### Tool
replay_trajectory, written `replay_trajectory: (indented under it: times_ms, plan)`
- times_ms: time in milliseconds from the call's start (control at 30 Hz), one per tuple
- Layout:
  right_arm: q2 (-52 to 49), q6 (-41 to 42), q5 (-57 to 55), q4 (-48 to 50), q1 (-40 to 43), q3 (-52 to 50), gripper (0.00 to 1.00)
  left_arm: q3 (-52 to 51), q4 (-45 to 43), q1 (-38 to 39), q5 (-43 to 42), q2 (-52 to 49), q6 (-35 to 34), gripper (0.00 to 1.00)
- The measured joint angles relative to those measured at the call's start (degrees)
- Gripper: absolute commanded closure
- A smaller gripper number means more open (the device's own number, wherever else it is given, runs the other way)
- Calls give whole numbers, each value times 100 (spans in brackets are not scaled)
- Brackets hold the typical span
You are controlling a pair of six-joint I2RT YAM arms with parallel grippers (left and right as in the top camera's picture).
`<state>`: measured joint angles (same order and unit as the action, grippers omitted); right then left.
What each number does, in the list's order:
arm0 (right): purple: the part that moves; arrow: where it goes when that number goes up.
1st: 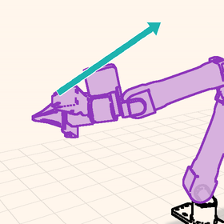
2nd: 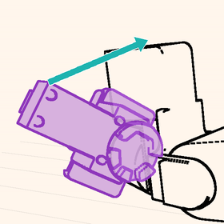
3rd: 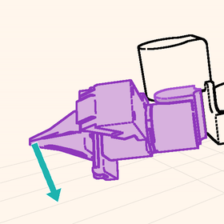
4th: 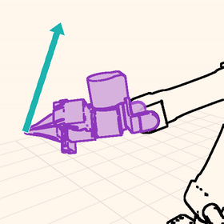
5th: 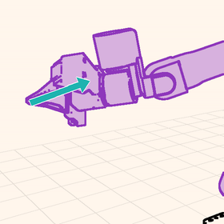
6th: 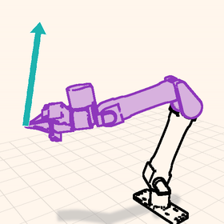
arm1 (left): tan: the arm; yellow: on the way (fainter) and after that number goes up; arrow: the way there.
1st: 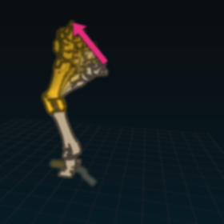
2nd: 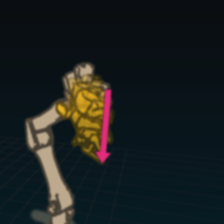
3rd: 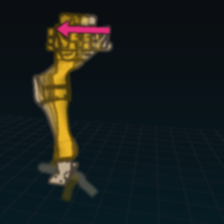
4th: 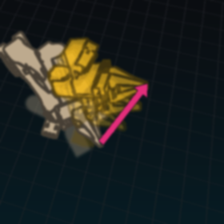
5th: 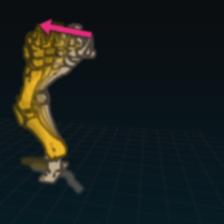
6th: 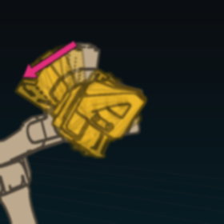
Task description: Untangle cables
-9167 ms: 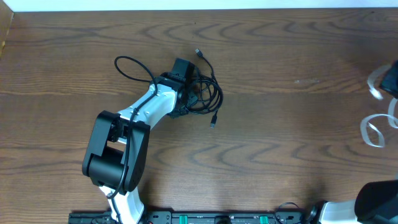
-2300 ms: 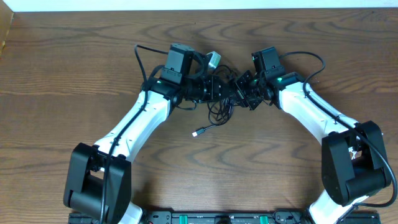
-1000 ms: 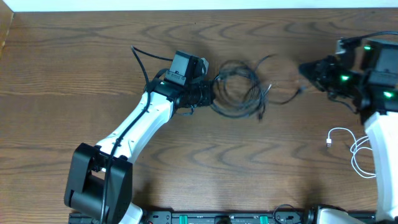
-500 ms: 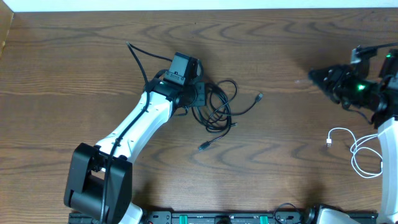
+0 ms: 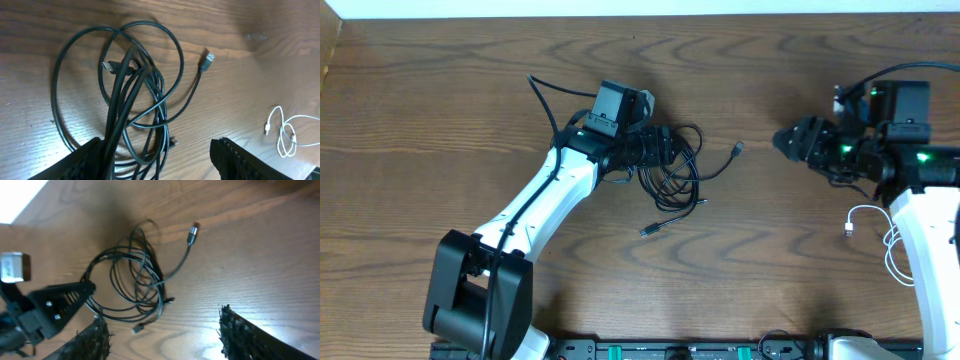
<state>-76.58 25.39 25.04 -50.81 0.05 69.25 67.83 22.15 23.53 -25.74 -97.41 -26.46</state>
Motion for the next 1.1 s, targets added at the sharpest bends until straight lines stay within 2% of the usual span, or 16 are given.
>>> replay_trajectory:
  times_ms: [100,133,200,233,267,300,433,600,700,1000,1100]
  plan:
    - [-26,-9,-251,-35,-208,0,23,0,125,0,186,0,-37,30]
    - [-42,-9,-310,-37,-258,0,16,0,199,0,269,0,-44,30]
    - [-142,-44,-433,11,-409,-15,15,0,435,0,619,0,-57,30]
    - [-205,-11,-485,87,-466,-55,17,0,575,0,817,0,-57,30]
    - [-282,33,-520,144,-516,-103,28,0,686,0,1012,0,-59,30]
    - [-348,109,-538,214,-555,-153,34,0,756,0,1137,0,-59,30]
    - [-691,422,-619,841,-726,-540,43,0,861,0,1550,0,-57,30]
    - [-1169,599,-662,1757,-1067,-1010,66,0,872,0,1731,0,-59,30]
    - [-1523,459,-656,2085,-1399,-1110,70,0,872,0,1773,0,-59,30]
    - [-2396,-238,-817,3373,-2245,-1123,62,0,872,0,1840,0,-61,30]
    - [-2734,-310,-885,3766,-2343,-1123,52,0,874,0,1840,0,-83,30]
